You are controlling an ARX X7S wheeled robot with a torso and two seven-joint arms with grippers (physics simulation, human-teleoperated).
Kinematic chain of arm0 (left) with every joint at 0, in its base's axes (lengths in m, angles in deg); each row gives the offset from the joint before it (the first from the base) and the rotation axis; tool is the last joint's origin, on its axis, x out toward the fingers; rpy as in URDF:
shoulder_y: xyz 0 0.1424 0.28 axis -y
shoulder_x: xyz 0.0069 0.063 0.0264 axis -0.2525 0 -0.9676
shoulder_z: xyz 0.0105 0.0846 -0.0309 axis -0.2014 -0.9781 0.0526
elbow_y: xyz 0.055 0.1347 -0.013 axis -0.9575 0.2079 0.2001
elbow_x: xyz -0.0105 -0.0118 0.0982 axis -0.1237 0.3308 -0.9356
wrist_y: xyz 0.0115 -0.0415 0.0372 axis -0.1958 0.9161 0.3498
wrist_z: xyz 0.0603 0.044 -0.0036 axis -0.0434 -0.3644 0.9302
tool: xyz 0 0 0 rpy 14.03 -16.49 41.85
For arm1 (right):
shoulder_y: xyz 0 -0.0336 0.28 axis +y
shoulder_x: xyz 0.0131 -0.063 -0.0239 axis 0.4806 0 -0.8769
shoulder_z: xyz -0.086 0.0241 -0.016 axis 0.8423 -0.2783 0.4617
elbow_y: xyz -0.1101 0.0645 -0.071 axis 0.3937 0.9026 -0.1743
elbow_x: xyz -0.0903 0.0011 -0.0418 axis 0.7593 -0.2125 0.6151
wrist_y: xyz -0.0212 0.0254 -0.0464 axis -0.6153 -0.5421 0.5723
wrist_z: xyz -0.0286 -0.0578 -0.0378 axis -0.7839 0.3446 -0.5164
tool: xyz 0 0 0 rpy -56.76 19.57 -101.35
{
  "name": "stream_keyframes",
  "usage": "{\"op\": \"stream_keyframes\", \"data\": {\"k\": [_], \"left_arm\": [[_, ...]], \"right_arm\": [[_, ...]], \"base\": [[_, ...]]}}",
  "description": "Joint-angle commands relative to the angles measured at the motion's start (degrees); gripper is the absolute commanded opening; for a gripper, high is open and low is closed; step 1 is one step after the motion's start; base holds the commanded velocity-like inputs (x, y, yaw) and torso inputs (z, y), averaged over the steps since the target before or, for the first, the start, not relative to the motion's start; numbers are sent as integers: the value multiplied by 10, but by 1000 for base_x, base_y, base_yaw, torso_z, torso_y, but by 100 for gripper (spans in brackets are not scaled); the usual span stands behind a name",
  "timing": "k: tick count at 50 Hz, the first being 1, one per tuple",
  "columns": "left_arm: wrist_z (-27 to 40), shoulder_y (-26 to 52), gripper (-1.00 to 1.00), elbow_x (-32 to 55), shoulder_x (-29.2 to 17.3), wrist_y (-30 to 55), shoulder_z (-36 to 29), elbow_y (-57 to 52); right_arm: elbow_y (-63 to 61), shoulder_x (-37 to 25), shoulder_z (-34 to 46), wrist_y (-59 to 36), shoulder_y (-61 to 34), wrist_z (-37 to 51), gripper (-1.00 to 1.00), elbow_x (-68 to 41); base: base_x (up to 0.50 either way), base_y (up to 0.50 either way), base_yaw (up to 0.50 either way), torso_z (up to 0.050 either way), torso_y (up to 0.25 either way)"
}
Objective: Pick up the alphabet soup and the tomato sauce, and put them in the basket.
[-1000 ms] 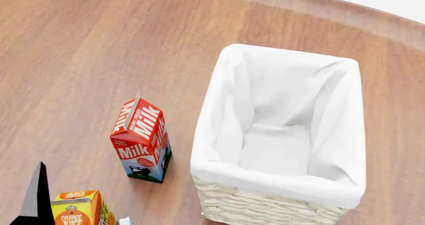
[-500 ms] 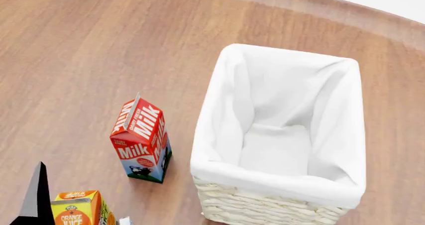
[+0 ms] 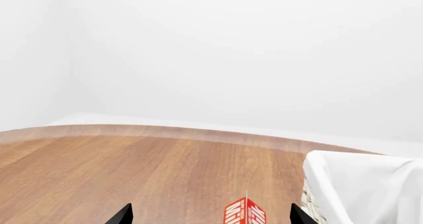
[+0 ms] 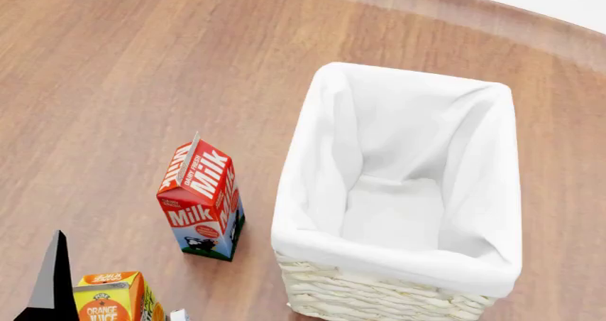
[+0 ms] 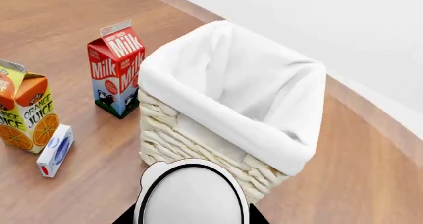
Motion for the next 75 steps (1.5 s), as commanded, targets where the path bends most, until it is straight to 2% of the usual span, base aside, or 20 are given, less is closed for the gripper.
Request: {"op": "stream_keyframes", "data": {"k": [1,9,50,61,75], "left_arm": [[-21,5,100,-1,10,-33,11,16],[-22,3,100,-3,7,-39,11,20],[-8,7,100,11,-8,-45,15,13],[-5,8,100,12,-11,-45,13,13],[-6,7,100,13,-15,-54,14,20]], "right_arm": [[-10,-55,101,46,-203,11,-100,-55],[-10,-81,85,28,-269,-19,-100,-111],[-10,-71,-44,-95,-450,-62,-100,-330],[6,-47,-69,-136,-511,-71,-100,-398],[83,27,-107,-216,-575,-116,-100,-458]], "base": [[0,0,0,0,0],[0,0,0,0,0],[0,0,0,0,0],[0,0,0,0,0],[0,0,0,0,1]]}}
